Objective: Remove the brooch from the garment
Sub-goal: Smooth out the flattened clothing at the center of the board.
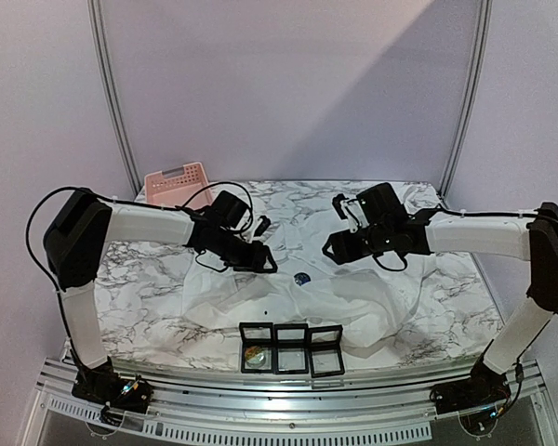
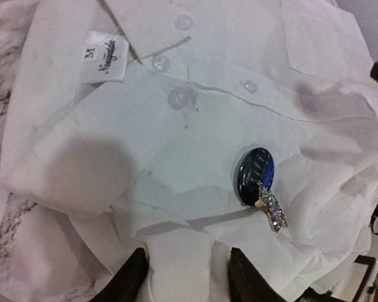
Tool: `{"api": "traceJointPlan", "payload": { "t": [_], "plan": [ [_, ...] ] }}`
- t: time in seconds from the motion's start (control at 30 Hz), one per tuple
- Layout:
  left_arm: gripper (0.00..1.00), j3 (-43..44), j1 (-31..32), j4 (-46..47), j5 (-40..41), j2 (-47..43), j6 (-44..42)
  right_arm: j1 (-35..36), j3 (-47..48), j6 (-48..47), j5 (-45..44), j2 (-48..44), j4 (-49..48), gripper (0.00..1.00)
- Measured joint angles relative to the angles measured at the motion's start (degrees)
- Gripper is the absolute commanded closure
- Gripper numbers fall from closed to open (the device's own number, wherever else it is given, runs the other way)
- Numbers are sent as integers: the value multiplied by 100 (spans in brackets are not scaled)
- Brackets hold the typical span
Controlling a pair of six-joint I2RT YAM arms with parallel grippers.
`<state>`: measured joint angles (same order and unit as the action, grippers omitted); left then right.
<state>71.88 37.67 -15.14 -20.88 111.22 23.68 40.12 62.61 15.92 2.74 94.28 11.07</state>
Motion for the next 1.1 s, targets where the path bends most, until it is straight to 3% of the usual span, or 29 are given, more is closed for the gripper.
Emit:
{"api": "traceJointPlan", "payload": {
  "t": [0.2, 0.53, 0.73, 1.1],
  "plan": [
    [85, 9, -4, -162, -127, 98, -74, -9, -57, 74, 111, 363, 210, 52],
    [100, -55, -9, -398, -264, 103, -203, -7, -881, 581, 503, 361, 68, 61],
    [100, -81, -24, -380, -247, 101, -221, -7, -1082, 852, 527, 286, -52, 61],
    [100, 254, -584, -286, -297, 105, -219, -9, -841, 879, 151, 59, 57, 40]
  ]
}}
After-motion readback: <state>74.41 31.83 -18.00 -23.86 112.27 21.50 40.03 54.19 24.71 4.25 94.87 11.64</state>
